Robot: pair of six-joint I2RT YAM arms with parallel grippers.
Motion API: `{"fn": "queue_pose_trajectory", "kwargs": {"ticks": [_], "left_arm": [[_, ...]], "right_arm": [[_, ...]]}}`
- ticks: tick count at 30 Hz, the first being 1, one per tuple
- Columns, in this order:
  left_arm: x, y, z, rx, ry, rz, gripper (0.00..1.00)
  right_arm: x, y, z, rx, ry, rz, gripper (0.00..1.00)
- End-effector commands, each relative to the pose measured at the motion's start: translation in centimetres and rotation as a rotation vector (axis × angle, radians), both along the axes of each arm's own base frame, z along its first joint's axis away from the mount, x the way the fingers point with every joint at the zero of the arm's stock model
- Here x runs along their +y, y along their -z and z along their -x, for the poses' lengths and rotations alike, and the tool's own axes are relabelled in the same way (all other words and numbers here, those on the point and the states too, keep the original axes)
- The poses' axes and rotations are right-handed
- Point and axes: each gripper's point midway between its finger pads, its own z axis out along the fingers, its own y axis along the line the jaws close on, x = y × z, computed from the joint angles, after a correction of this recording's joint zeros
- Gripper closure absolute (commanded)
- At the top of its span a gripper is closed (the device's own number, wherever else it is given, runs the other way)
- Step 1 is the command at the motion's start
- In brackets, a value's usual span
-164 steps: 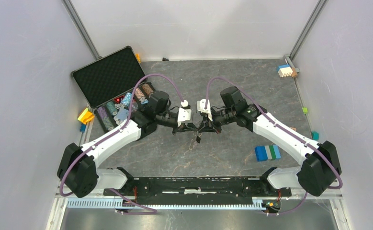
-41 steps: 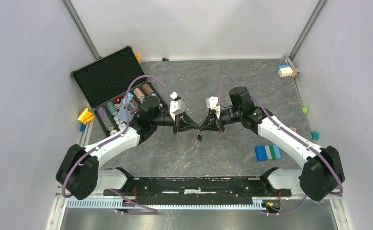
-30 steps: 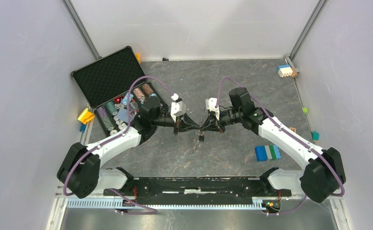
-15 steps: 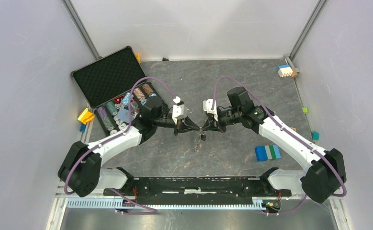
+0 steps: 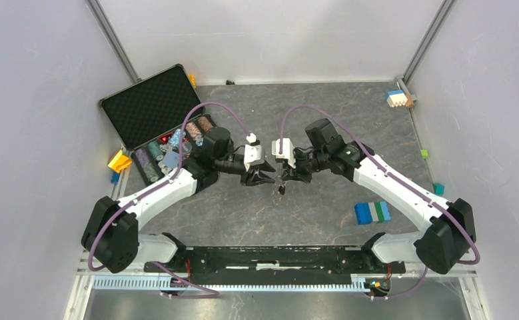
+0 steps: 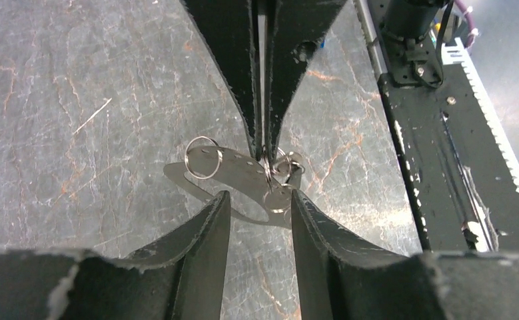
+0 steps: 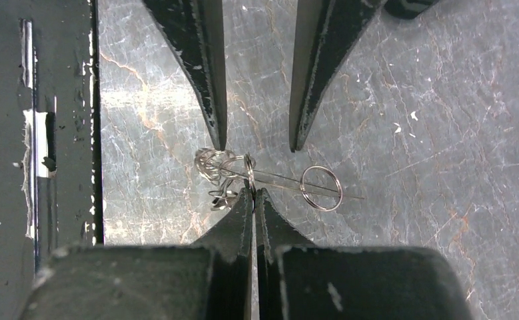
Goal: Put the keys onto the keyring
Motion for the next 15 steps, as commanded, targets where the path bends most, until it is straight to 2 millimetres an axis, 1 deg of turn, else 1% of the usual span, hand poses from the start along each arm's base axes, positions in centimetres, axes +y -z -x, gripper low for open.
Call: {"fn": "queue_pose_trajectory", "kwargs": {"ticks": [1, 6, 11, 15], "left_arm": [[0.6, -0.8, -0.6, -0.136, -0.002, -0.015, 0.54], [0.5, -0.8, -0.4, -0.141, -0.002, 0.006, 0.55], [-0.2, -1.0, 0.0, -0.126, 0.04, 0.058, 0.58], [-0.5, -1.0, -0.4, -0.13, 0.037, 0.077, 0.58]], "right_arm": [[0.1, -1.4, -1.2, -0.051, 0.028, 0.04, 1.0], [0.1, -1.4, -1.6, -0.065, 0.047, 0.089, 1.0], [0.3, -1.2, -1.7, -0.06, 0.051, 0.111, 1.0], [0.5, -1.1, -1.7, -0.05, 0.048, 0.123, 1.0]]}}
